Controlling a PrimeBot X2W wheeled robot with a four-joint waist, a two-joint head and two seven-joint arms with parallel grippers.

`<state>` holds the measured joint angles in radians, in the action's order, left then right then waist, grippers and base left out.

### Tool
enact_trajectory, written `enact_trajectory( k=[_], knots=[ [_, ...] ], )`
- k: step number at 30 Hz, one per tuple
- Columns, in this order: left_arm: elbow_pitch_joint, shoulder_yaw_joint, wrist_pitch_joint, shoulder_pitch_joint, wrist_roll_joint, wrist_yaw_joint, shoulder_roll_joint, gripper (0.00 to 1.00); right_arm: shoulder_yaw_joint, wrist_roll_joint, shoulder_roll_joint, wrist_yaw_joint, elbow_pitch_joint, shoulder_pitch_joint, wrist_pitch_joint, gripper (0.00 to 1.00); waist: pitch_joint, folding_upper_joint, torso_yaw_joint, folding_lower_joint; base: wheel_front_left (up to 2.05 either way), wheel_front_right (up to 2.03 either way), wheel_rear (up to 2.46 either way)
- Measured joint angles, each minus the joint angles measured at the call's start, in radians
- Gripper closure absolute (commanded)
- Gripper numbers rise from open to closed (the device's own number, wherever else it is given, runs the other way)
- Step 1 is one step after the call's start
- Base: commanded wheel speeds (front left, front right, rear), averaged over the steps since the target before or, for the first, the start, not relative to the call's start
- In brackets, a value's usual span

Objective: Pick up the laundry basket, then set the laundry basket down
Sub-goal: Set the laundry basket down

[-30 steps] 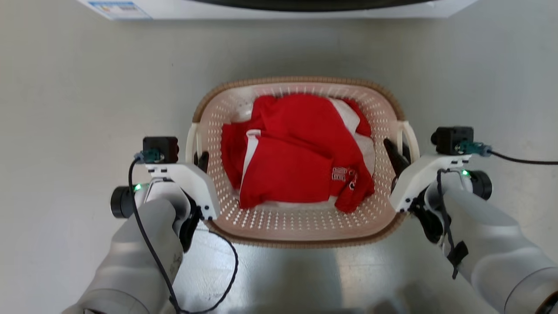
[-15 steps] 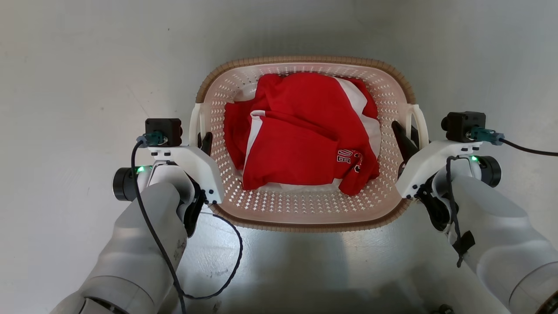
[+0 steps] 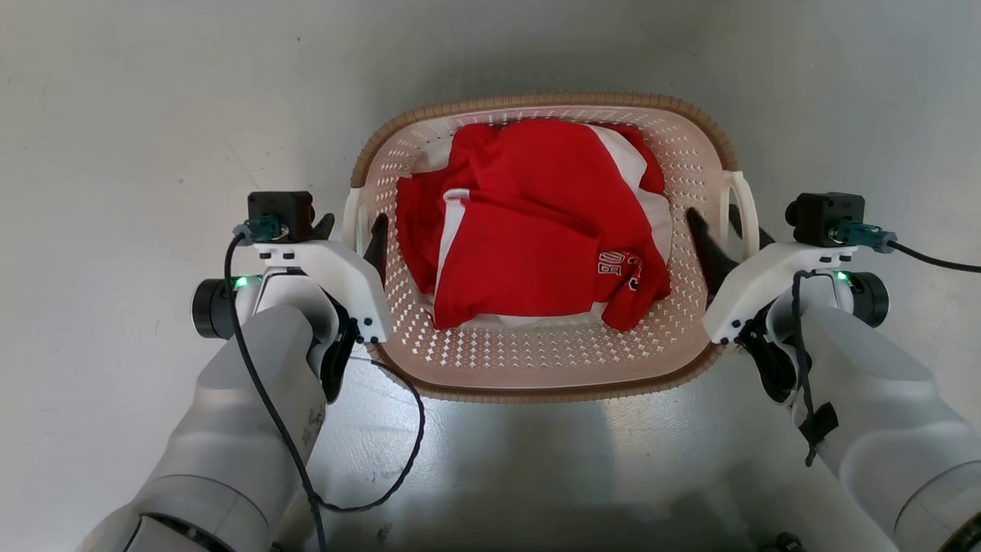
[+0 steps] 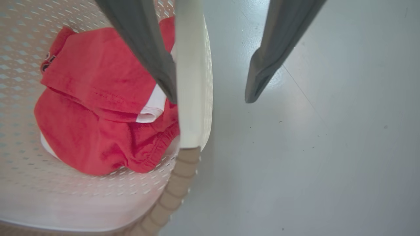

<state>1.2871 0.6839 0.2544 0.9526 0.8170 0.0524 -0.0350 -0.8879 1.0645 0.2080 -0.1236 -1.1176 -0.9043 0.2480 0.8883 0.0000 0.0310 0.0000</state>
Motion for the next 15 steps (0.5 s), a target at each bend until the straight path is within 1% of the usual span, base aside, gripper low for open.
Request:
enact_trajectory(
  k=[9,15],
  knots=[
    [0.001,-0.007,0.001,0.003,0.0,0.0,0.001,0.0,0.001,-0.001,-0.021,0.0,-0.022,0.0,0.0,0.0,-0.01,0.0,-0.002,0.0,0.0,0.0,0.0],
    [0.003,-0.014,0.001,-0.002,0.0,0.0,0.001,0.0,-0.002,-0.001,-0.028,0.0,-0.023,0.002,0.0,0.0,-0.038,0.0,-0.008,0.0,0.0,0.0,0.0]
  ],
)
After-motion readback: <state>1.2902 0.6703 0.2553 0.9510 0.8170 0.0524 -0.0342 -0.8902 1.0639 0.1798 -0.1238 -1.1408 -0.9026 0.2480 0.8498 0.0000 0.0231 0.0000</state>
